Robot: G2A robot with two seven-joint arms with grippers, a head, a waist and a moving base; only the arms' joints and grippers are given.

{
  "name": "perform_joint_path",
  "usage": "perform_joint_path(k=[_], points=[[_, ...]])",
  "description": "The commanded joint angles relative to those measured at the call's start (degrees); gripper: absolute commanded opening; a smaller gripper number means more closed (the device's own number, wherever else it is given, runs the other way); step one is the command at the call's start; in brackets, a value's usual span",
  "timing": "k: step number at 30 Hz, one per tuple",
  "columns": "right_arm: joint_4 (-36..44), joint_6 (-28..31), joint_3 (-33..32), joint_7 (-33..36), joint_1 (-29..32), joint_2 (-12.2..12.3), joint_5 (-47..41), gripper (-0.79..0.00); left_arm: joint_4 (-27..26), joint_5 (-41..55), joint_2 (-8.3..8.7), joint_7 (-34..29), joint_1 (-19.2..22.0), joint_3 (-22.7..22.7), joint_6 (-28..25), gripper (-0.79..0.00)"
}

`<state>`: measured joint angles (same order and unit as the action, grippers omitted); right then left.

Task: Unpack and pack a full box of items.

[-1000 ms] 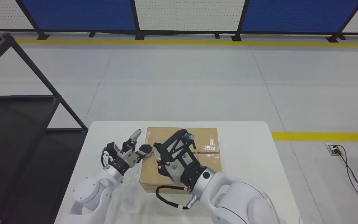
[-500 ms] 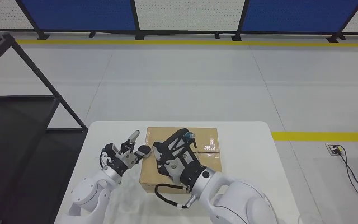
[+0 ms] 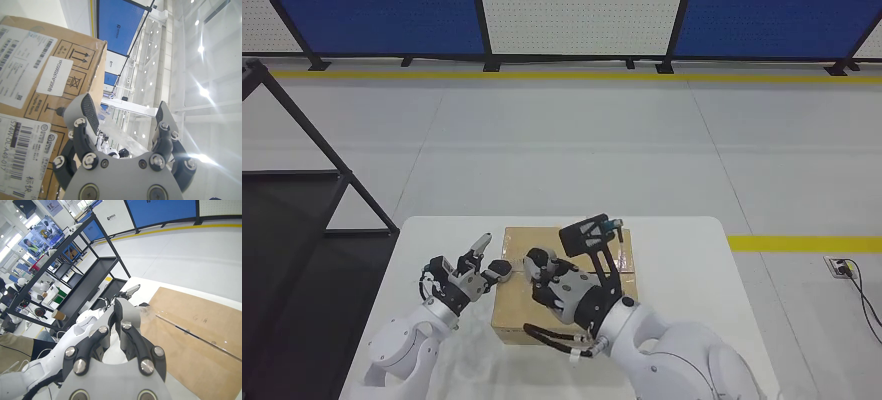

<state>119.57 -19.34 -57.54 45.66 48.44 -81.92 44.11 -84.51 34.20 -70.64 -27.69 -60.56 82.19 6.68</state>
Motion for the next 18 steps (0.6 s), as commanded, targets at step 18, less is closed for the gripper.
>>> perform_joint_path(k=[18], points=[[-1.87,-6.42,-1.72,-3.84,0.84,-0.49,-1.01,-0.785,-0.42,-0.04,0.08,0.24,-0.29,-0.29,-0.26,-0.095]])
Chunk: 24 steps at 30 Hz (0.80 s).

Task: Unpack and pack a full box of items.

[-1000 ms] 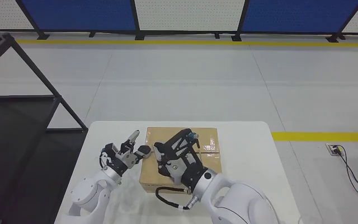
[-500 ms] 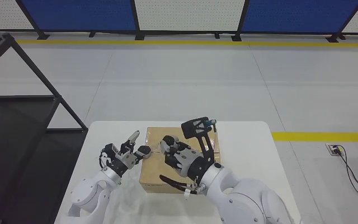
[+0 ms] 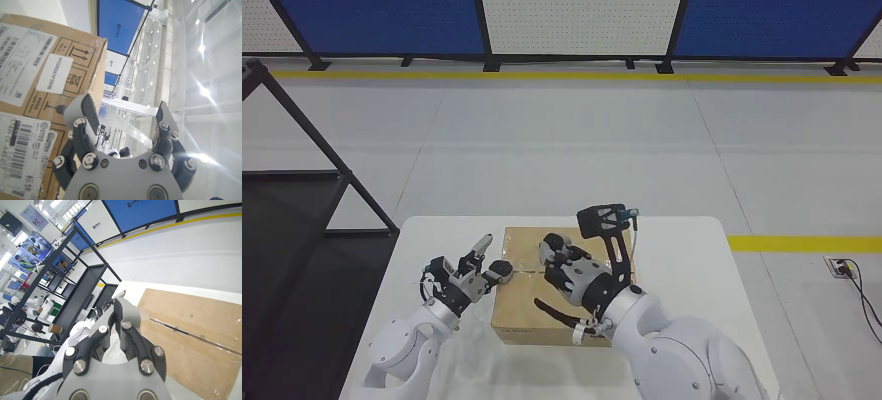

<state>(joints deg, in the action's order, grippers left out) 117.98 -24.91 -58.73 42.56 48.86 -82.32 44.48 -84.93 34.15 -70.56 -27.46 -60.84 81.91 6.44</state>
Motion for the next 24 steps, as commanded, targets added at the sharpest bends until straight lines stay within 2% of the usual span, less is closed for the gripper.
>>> perform_joint_path(k=[1,9,13,20,24], points=[[-0.63,-2.42,-1.33,-0.96,0.36,-0.25,-3.17,-0.785,-0.01,0.02,0.00,0.02,-0.01,-0.02,-0.02,-0.095],[-4.46,-17.33,-4.93,-0.27,-3.01,-1.57,-13.91,-0.785,-0.05,0.06,0.05,-0.10,-0.09,-0.05,0.09,-0.095],[-5.20,-22.10,-6.39,-2.19,-4.31,-2.13,-17.81,-0.785,-0.05,-0.01,0.07,-0.05,-0.07,-0.07,0.00,-0.099],[-3.85,-22.42,-8.82,-8.31,-3.30,-2.98,-25.38,-0.785,0.00,0.21,0.09,0.00,-0.09,-0.09,-0.03,-0.095],[-4.12,-23.04,-9.29,-8.40,-3.09,-3.23,-29.51,-0.785,0.01,0.27,0.11,-0.01,-0.09,-0.08,-0.11,-0.095]])
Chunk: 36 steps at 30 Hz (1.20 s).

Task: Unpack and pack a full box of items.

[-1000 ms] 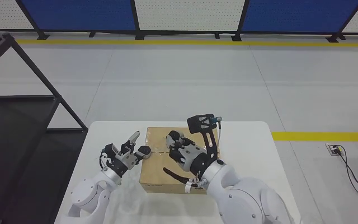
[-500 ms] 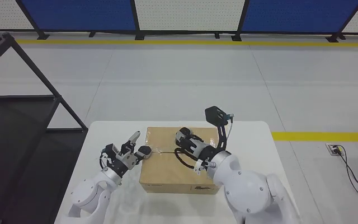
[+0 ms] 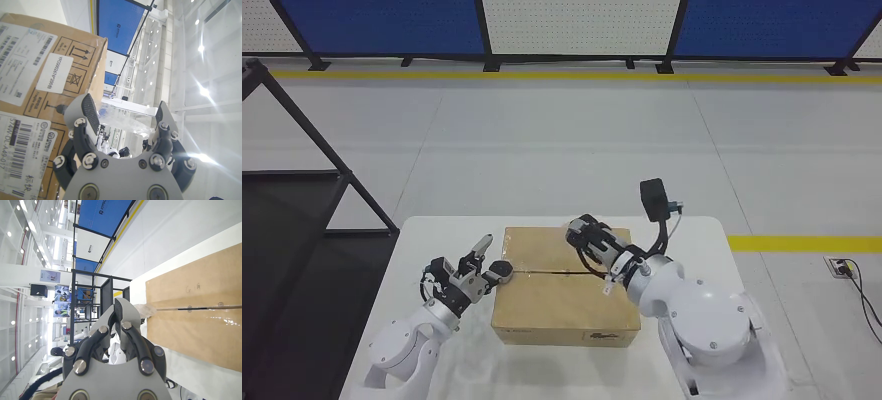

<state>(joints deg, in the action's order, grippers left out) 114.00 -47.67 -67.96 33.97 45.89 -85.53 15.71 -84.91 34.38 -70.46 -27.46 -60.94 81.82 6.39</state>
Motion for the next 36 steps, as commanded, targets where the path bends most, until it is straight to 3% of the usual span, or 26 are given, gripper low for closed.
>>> perform_joint_path(k=[1,18,36], points=[[-0.44,-0.64,-0.02,0.31,-0.33,-0.01,-0.99,-0.785,0.02,0.13,0.00,-0.02,-0.03,0.01,-0.16,-0.095],[-0.72,1.95,0.40,-1.37,0.66,0.07,-2.43,-0.785,-0.45,4.05,0.15,-0.12,-1.94,2.89,-3.33,-0.089],[1.32,-0.59,0.75,-2.94,-2.60,-0.62,-13.58,-0.785,0.56,9.65,0.48,0.27,-5.15,7.54,-4.61,-0.099]])
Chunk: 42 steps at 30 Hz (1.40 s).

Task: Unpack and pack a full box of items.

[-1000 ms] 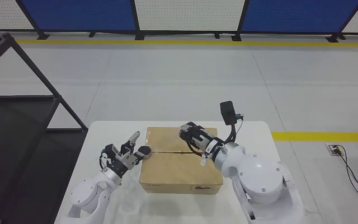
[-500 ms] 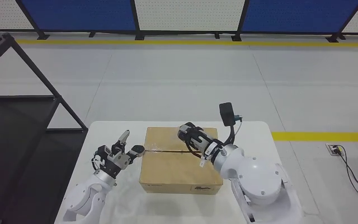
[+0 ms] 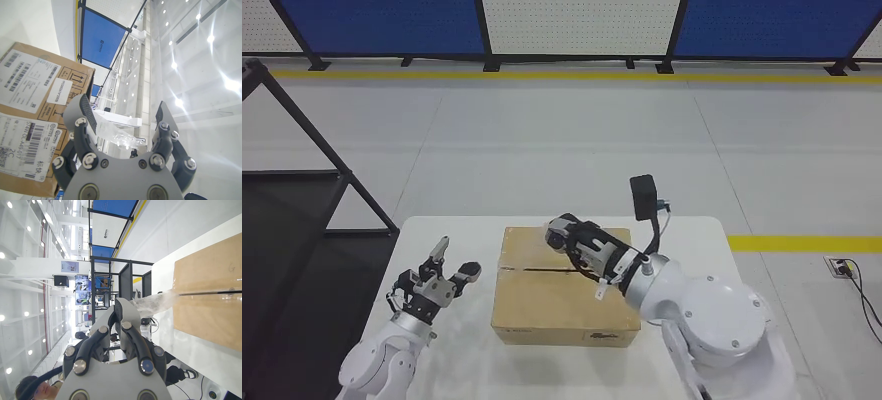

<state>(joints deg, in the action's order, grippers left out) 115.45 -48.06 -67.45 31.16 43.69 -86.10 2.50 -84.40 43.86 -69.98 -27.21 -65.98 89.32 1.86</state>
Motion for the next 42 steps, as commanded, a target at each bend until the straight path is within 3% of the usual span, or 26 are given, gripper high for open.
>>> perform_joint_path(k=[1,24,42], points=[[-0.31,-0.41,0.57,-0.36,-0.88,-0.13,-0.82,-0.785,0.10,0.40,-0.01,-0.02,-0.24,0.09,-0.16,-0.099],[1.18,-3.38,6.10,-3.12,-5.43,-1.01,-9.31,-0.785,1.53,2.65,0.11,-1.18,-1.68,1.37,-1.08,-0.114],[5.64,-3.99,5.70,-3.11,-2.77,-0.17,-11.08,-0.785,0.99,2.39,0.01,-1.55,-2.31,0.10,-1.20,-0.114]])
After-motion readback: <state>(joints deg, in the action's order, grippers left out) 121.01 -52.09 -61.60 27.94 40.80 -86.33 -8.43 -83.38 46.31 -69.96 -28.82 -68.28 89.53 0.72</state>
